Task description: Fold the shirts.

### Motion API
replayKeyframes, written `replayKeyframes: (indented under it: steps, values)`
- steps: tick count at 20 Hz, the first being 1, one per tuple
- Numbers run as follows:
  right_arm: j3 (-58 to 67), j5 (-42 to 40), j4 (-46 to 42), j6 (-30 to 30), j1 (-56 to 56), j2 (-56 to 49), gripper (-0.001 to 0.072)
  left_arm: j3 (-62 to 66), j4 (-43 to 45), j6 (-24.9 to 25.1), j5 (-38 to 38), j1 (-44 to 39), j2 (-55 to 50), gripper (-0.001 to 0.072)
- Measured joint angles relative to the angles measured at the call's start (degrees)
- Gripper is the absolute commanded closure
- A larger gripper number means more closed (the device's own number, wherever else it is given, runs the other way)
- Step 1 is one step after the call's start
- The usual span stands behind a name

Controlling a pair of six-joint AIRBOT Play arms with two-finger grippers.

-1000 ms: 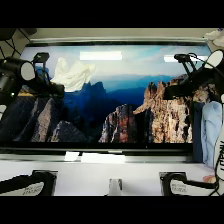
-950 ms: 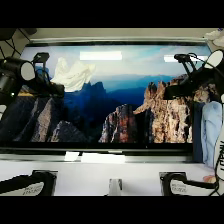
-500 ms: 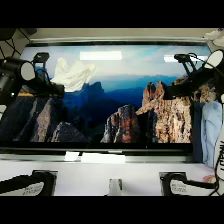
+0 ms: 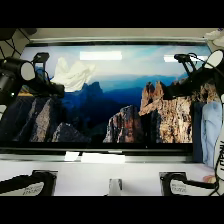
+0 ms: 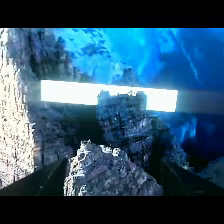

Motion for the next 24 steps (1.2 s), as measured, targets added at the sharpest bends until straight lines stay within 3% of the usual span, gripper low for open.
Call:
replayKeyframes:
  steps: [3, 10, 12, 14, 19, 24]
  values:
    - [0.0, 0.0, 0.1, 0.0, 0.0, 0.0, 0.0027, 0.0, 0.0, -2.0, 4.7, 0.0, -0.2, 0.0002]
    - [0.0, -1.3, 0.2, -0.5, 0.0, 0.0, 0.0040, 0.0, -0.4, -3.4, 24.9, -0.1, -2.7, 0.0007]
    - [0.0, -1.3, 0.2, -0.8, 0.0, 0.0, 0.0039, 1.0, -0.9, -4.0, 29.8, 1.3, -5.6, 0.0060]
    - [0.0, -1.9, 0.2, -1.0, 0.0, 0.0, 0.0035, 4.2, -3.8, -4.9, 30.7, 4.7, -10.6, 0.0060]
    - [0.0, -4.6, 0.2, -1.6, 0.0, 0.0, 0.0034, 11.8, -25.2, -5.9, 25.9, 17.8, -25.1, 0.0057]
    - [0.0, -5.6, 0.8, -2.1, 0.0, 0.0, 0.0035, 13.5, -38.2, -4.0, 26.5, 22.2, -33.2, 0.0045]
